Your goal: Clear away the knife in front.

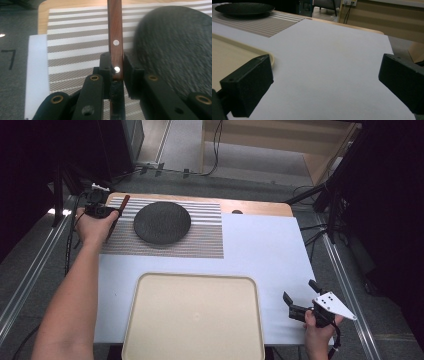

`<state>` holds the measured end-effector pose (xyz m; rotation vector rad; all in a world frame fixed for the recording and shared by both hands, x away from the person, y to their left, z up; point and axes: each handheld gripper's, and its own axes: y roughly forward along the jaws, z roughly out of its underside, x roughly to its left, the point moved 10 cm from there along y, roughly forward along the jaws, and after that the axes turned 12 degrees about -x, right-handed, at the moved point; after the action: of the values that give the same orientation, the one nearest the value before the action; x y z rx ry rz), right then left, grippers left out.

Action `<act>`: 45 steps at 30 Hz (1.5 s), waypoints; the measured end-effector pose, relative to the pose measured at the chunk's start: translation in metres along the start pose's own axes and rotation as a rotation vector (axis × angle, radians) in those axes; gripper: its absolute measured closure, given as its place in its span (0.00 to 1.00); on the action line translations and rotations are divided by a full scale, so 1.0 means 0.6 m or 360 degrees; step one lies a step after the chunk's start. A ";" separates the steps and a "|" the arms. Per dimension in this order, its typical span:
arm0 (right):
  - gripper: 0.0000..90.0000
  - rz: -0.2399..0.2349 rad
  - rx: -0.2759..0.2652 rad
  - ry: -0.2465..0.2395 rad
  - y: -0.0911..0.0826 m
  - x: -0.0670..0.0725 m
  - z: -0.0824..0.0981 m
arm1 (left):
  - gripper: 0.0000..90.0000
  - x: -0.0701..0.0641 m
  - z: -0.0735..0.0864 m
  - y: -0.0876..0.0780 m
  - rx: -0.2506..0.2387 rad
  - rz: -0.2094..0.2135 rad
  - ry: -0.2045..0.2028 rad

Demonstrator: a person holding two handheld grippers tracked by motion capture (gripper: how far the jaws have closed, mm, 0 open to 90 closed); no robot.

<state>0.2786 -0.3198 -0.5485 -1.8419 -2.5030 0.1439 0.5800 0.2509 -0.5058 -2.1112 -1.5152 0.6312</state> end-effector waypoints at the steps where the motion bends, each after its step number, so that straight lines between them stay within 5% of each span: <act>1: 0.00 -0.0001 -0.0001 0.0001 0.000 0.000 0.000 | 0.86 -0.004 0.002 -0.004 0.0001 0.0002 0.0016; 14: 0.00 -0.0004 0.0007 -0.0016 0.001 0.002 0.000 | 0.86 -0.049 0.021 -0.063 -0.0030 0.0074 0.0106; 33: 0.00 -0.0007 0.0015 -0.0025 0.001 0.003 0.001 | 0.86 -0.110 0.043 -0.132 -0.0130 0.0190 0.0110; 41: 0.00 -0.0012 0.0008 -0.0024 0.001 0.003 0.000 | 0.86 -0.135 0.055 -0.162 -0.0184 0.0218 0.0164; 45: 0.00 -0.0014 0.0008 -0.0023 0.001 0.003 0.000 | 0.86 -0.157 0.067 -0.183 -0.0212 0.0283 0.0155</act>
<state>0.2785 -0.3178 -0.5488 -1.8341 -2.5175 0.1632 0.4472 0.1969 -0.4615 -2.3607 -1.3610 0.4915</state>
